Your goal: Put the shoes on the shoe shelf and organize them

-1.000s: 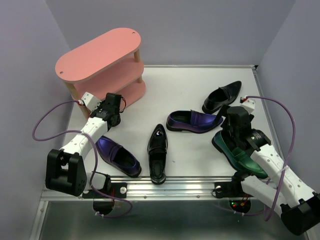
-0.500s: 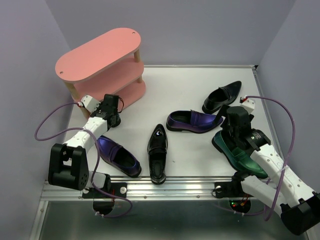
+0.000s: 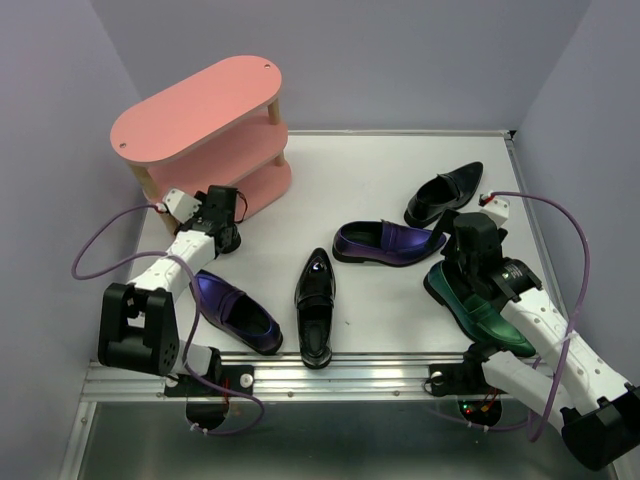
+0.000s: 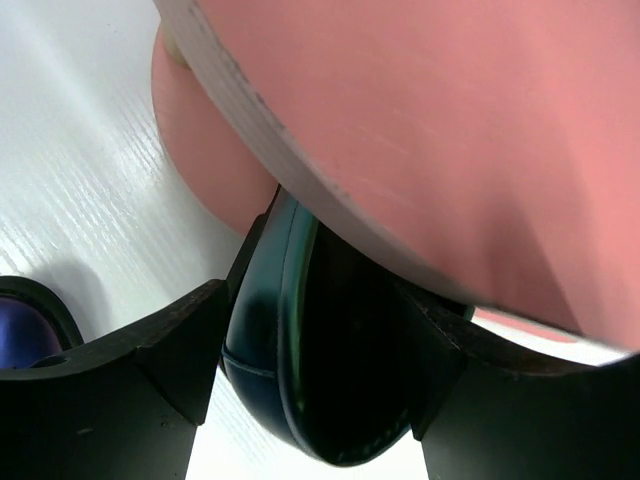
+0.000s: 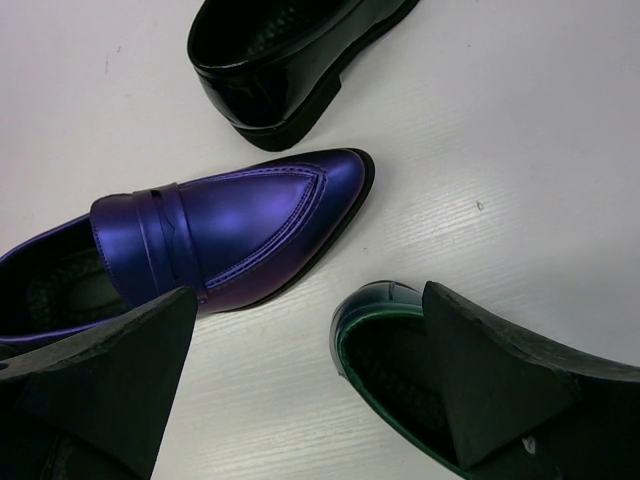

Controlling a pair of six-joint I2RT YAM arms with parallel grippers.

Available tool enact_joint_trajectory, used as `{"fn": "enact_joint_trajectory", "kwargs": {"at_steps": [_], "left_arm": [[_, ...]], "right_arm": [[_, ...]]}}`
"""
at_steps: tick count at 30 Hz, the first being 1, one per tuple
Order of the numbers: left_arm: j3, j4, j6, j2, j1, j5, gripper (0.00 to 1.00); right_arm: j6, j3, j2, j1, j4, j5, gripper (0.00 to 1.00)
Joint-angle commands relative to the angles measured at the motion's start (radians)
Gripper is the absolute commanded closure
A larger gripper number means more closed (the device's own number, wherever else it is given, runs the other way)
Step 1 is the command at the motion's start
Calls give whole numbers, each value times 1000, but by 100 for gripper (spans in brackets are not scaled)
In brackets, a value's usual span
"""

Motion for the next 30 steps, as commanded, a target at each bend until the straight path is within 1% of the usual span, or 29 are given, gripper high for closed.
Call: {"fn": "enact_joint_trajectory", "kwargs": {"at_steps": [1,7,10,13,15,17,18,19,21,22,23,24,26,27,28,30], "left_arm": [[28,-19,58,-95,-13,7,24],[-4,-61,141,-215,-46,33,22],[-15,-78,190,-256,-57,65,20],[-17,-110,205,-282,-79,85,20],[-15,-136,215,-292,-97,82,20],[-18,-182,215,-310,-164,68,20],[-18,-194,216,-315,-165,62,20],[-15,-208,215,-321,-216,54,21],[-4,-257,202,-319,-272,37,23],[11,-271,196,-313,-330,33,25],[22,-286,190,-309,-361,30,25],[40,-315,173,-295,-423,30,27],[64,-341,155,-276,-497,22,29],[80,-379,143,-263,-539,8,30],[113,-395,126,-226,-613,-2,30],[153,-417,127,-178,-669,-13,30]], "right_arm": [[-1,8,-19,5,37,-8,0],[5,2,-21,5,37,-20,0],[9,2,-16,5,38,-25,0],[11,2,-12,5,41,-28,0],[11,3,-12,5,41,-30,0],[12,5,-16,5,40,-31,0],[12,3,-18,5,41,-31,0],[12,3,-21,5,40,-30,0],[11,5,-22,5,41,-28,0],[11,6,-22,5,41,-25,0],[11,6,-21,5,41,-27,0],[11,8,-21,5,41,-25,0],[12,11,-16,5,41,-22,0],[14,12,-15,5,41,-24,0],[15,15,-13,5,40,-24,0],[17,17,-12,5,41,-24,0]]}}
